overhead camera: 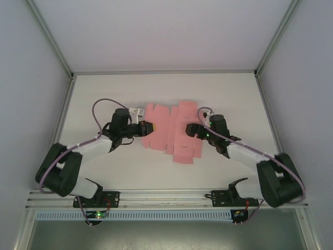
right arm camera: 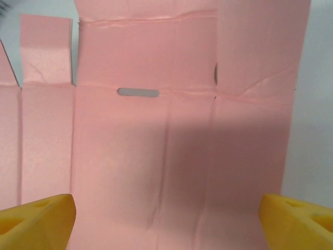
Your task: Assemble paper box
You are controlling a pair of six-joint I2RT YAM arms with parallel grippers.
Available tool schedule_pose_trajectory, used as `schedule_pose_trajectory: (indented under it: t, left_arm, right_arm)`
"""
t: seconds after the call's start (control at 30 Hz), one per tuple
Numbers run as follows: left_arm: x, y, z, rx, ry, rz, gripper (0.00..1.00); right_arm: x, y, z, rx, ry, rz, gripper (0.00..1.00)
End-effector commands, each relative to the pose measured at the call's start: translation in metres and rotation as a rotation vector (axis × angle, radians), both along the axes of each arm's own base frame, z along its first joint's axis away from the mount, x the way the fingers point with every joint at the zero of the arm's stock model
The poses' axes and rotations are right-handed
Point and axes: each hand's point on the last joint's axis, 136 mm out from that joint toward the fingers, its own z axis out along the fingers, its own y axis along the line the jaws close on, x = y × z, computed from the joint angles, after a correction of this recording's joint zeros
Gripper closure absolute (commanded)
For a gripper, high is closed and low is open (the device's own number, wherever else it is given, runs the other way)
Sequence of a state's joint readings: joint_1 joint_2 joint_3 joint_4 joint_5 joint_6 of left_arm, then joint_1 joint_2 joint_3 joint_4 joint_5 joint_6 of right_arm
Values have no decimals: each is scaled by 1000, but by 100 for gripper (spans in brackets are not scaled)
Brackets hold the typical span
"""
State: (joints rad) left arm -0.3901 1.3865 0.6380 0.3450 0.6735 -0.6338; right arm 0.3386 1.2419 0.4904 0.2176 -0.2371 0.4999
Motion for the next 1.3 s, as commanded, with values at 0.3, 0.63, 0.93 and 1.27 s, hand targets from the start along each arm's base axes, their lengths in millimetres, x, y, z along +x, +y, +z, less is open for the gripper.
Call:
schedule_pose_trajectory:
  t: [0.3,0.63,0.93,1.27]
  left_arm:
    - [-55,7,133,-98,-373,-112,100]
    - [-101,26,172,-153,-532,-94,100]
    - [-114,29,183,-169,-554,-109,100]
    - [-107,32,178,-147,-540,-67,100]
  right_arm:
    - [-45,-23,103,229,-252,25,3]
    - [-76,7,144,453,-352,259,8]
    - [-78,18,157,500,-382,341,37]
    - [-88,20,167,506,-412,382,56]
